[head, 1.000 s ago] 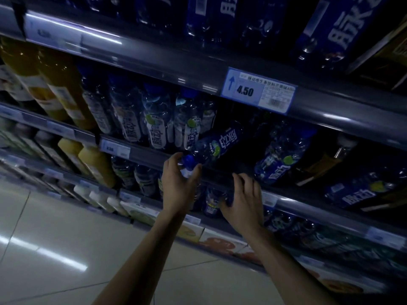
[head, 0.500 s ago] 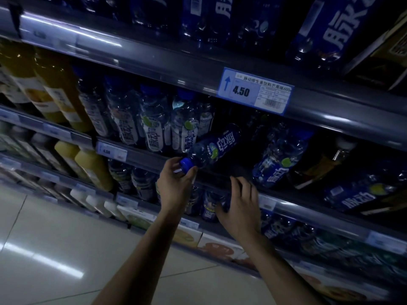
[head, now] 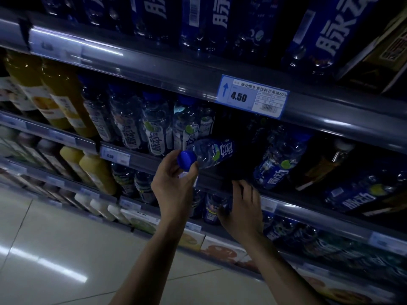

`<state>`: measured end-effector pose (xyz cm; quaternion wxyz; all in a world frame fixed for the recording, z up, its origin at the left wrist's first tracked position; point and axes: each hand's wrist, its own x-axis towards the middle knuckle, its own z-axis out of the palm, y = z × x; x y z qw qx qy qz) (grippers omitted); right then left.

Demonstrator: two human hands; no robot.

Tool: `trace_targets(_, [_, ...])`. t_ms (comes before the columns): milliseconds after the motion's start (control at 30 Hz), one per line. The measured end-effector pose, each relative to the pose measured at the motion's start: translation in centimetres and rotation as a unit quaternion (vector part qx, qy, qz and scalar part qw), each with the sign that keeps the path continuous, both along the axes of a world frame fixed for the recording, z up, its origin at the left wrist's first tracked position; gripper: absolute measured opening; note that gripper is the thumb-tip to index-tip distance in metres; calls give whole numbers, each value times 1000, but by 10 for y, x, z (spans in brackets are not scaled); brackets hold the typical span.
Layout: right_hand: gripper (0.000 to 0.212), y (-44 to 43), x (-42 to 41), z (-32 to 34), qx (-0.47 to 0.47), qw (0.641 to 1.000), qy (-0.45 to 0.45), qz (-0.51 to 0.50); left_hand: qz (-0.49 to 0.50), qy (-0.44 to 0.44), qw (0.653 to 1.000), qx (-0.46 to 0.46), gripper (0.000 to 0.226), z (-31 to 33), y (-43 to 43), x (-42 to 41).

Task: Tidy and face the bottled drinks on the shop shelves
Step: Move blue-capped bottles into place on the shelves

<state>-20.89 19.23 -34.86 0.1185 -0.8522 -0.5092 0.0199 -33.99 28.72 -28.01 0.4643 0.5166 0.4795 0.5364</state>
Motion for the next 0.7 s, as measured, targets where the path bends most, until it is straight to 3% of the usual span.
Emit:
trace_targets(300, [79,1,-2,-1,30,999,29,-19,-21,-65,995,68,42,46,6,20])
trace_targets(500, [79,1,-2,-1,32,998,40,-25,-59,-49,994,78,52,51,13,39])
trace_targets(700, [80,1,-1,-2,31,998,40,-24,-107,-28,989,100,37,46,20,63])
